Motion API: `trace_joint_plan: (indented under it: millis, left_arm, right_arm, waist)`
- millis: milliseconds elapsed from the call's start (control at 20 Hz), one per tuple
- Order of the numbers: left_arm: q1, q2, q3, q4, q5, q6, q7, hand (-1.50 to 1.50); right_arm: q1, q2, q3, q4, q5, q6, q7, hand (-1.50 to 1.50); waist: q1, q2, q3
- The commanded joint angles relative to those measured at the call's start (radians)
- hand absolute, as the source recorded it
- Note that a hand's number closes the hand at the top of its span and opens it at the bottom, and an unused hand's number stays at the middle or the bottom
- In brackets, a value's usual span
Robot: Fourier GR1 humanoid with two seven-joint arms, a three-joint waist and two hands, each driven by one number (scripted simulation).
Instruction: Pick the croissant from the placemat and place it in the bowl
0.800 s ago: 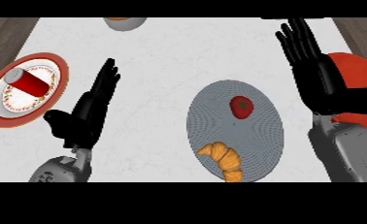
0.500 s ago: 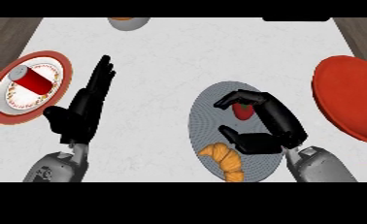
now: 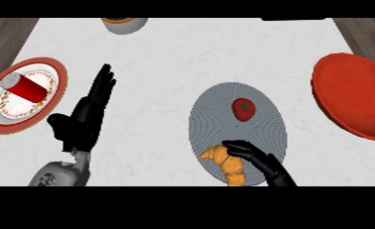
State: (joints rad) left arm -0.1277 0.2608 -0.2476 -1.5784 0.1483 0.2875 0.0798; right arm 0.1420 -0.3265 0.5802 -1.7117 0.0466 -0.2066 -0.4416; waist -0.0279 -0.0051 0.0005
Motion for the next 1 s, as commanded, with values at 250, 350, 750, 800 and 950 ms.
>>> trace_joint_plan:
  millis: [250,350,750,800,950]
  left_arm:
    - [-0.004,0.009,0.040,-0.009,0.006,-0.042,0.011,0.00]
    - [-0.044,-0.028,0.012,0.032,-0.022,-0.028,0.021,0.00]
    - [-0.020,-0.014,0.058,0.044,-0.009,-0.078,-0.029,0.00]
    - [-0.014,-0.039,0.034,0.037,-0.028,-0.059,-0.021,0.00]
    - [-0.001,-0.051,0.031,0.049,-0.026,-0.077,-0.058,0.00]
  right_arm:
    - [0.149,-0.124,-0.055,-0.324,0.166,-0.127,0.145,-1.50]
    - [0.143,-0.131,-0.038,-0.389,0.240,-0.133,0.275,-1.50]
    - [0.018,-0.123,0.022,-0.449,0.322,0.032,0.721,-1.50]
    - [0.035,-0.157,-0.007,-0.428,0.298,0.061,0.704,-1.50]
    - [-0.059,-0.120,0.007,-0.368,0.291,0.133,0.833,-1.50]
  waist:
    - [0.021,0.002,-0.002]
    - [0.018,0.004,-0.002]
    - [0.033,0.006,-0.002]
    - [0.030,0.005,-0.001]
    - [0.037,0.007,-0.002]
